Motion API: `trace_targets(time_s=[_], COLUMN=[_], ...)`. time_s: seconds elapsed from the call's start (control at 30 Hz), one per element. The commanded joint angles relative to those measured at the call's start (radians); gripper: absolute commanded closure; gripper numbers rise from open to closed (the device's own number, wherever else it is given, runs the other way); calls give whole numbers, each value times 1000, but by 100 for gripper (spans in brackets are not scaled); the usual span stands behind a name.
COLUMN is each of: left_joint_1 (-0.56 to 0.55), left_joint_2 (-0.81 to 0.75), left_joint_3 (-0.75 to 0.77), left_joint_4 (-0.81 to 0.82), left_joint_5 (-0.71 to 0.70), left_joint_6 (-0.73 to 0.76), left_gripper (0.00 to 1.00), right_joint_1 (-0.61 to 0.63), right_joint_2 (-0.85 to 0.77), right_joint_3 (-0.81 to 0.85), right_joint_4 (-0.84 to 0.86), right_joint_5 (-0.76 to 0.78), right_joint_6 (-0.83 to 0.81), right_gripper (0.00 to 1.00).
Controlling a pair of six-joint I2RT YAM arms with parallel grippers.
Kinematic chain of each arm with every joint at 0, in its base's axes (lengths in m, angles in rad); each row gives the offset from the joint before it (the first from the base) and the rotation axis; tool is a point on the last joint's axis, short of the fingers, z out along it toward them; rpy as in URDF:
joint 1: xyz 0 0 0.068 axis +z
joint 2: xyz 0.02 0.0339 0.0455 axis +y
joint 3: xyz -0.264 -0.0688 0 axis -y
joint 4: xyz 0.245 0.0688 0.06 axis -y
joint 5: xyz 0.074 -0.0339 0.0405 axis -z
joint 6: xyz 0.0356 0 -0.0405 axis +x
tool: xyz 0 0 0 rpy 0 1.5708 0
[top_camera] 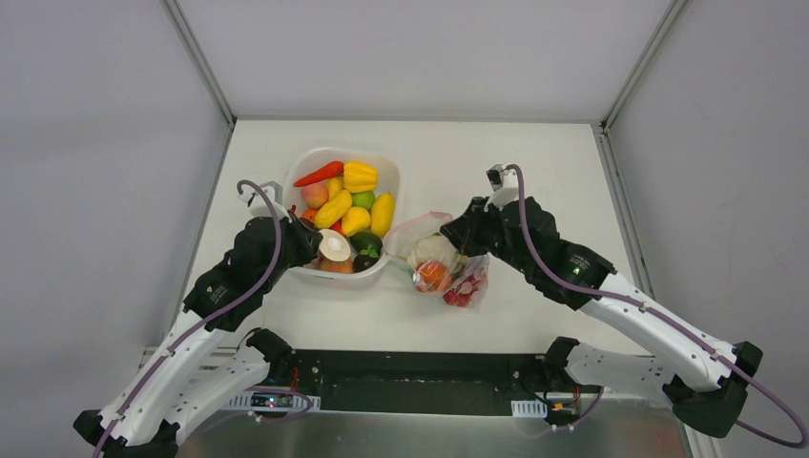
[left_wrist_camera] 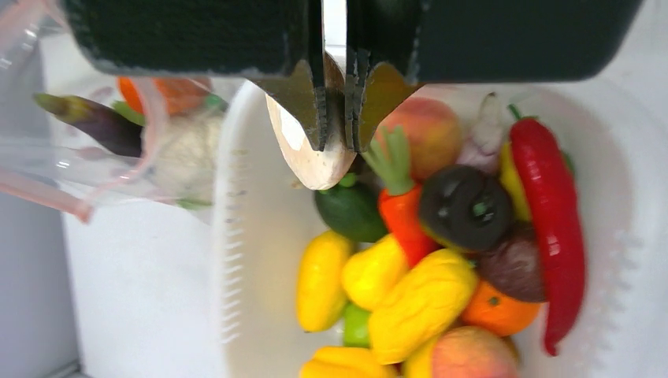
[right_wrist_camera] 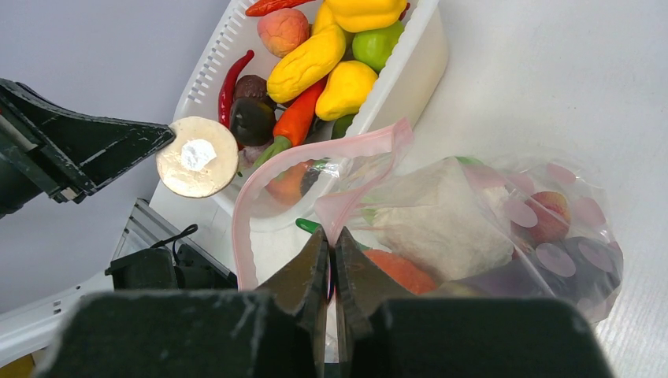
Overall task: Place the food in the zip-top bag and seal the zipper
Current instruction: Place the fake vegetable in the zipper food storage bag.
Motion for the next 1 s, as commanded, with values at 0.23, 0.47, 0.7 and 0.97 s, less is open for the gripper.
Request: trace_targets(time_s=[0.23,0.47,0.7,0.97], left_joint_1=[7,-43,-197,-211], left_joint_2=[65,237,360,334], left_joint_3=[-5,84,188,141], left_joint_4=[580,669,398,362], left_joint_5=[370,524,460,446], left_joint_6=[-106,-107,80,101], left_gripper=[100,100,100,34], right_joint_1=[-8,-8,-8,-8], right_joint_2=[-13,-25,-37,-35], right_joint_3=[0,-6,-2,2], right_joint_4=[52,49,40,40], right_joint_5=[-9,-11,-5,-1], right_joint_6=[13,20,22,21], right_gripper=[93,93,93,92])
